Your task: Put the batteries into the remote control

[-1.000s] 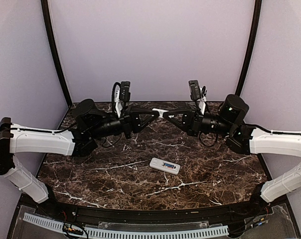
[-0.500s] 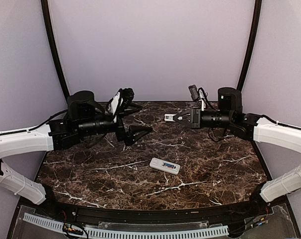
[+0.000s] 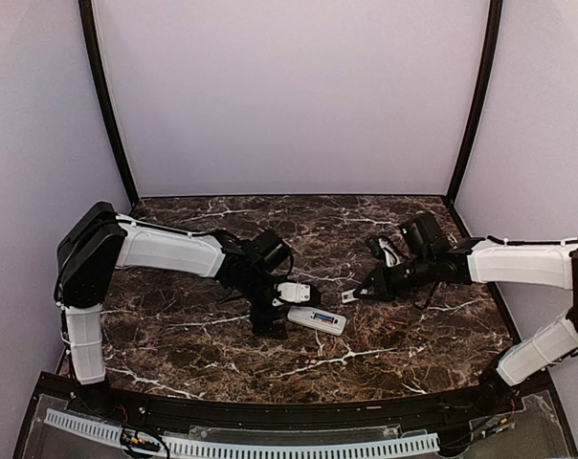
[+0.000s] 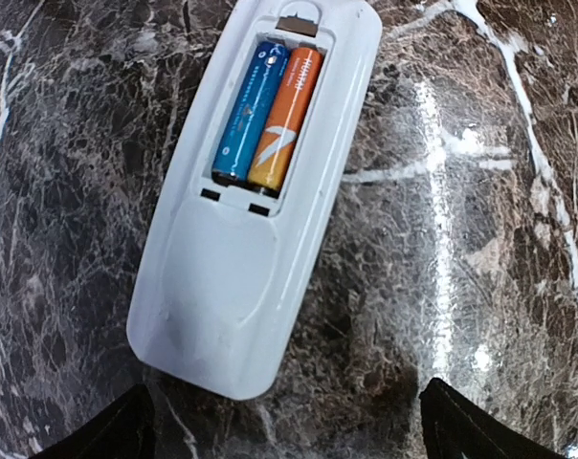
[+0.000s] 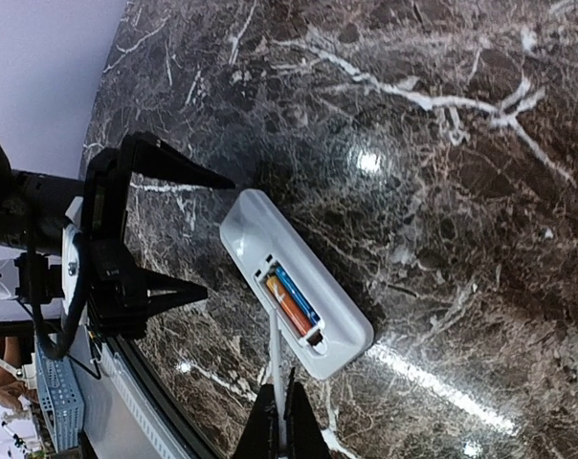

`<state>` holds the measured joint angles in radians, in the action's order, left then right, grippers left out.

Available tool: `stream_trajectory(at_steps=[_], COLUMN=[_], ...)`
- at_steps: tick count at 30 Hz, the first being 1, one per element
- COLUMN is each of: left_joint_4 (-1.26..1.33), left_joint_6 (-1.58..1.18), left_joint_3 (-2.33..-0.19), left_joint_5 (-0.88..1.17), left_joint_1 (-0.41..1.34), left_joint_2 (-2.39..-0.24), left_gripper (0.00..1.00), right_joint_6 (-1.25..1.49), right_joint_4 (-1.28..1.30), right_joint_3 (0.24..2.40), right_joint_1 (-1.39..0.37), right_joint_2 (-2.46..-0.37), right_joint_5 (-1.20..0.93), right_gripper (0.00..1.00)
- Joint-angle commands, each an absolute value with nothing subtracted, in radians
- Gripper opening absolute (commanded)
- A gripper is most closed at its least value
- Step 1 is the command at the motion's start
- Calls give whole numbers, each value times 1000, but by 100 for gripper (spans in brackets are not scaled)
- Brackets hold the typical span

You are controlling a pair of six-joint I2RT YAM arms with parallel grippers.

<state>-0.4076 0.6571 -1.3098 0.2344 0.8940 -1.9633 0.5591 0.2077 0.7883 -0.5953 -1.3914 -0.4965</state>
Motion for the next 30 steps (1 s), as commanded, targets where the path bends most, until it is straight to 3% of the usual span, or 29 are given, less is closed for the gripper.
stream_trajectory(at_steps=[1, 8, 13, 20, 27, 30], left_joint_4=[-453, -434, -442, -501, -447, -417], left_joint_6=[787, 774, 753, 637, 472, 357], left_joint_3=[-1411, -1447, -1455, -1448, -1327, -1292], left_joint_5=[286, 375, 385, 415, 307, 294], left_joint_1=[866, 863, 862, 885, 946, 962], left_joint_2=[-2008, -2093, -2124, -2123, -2084, -2071], left_gripper=[97, 96, 91, 72, 52, 49], right_joint_6=[559, 544, 526, 555, 571, 568], right_joint_4=[183, 178, 207, 208, 200, 196], right_joint_3=[734, 736, 756, 755, 763, 775], right_joint_1=[-596, -597, -596, -596, -595, -595], right_joint_2=[-1388, -1386, -1386, -1396, -1444, -1470], right_joint_5=[-544, -544, -542, -565, -588, -606], right_gripper=[0, 0, 0, 0, 0, 0])
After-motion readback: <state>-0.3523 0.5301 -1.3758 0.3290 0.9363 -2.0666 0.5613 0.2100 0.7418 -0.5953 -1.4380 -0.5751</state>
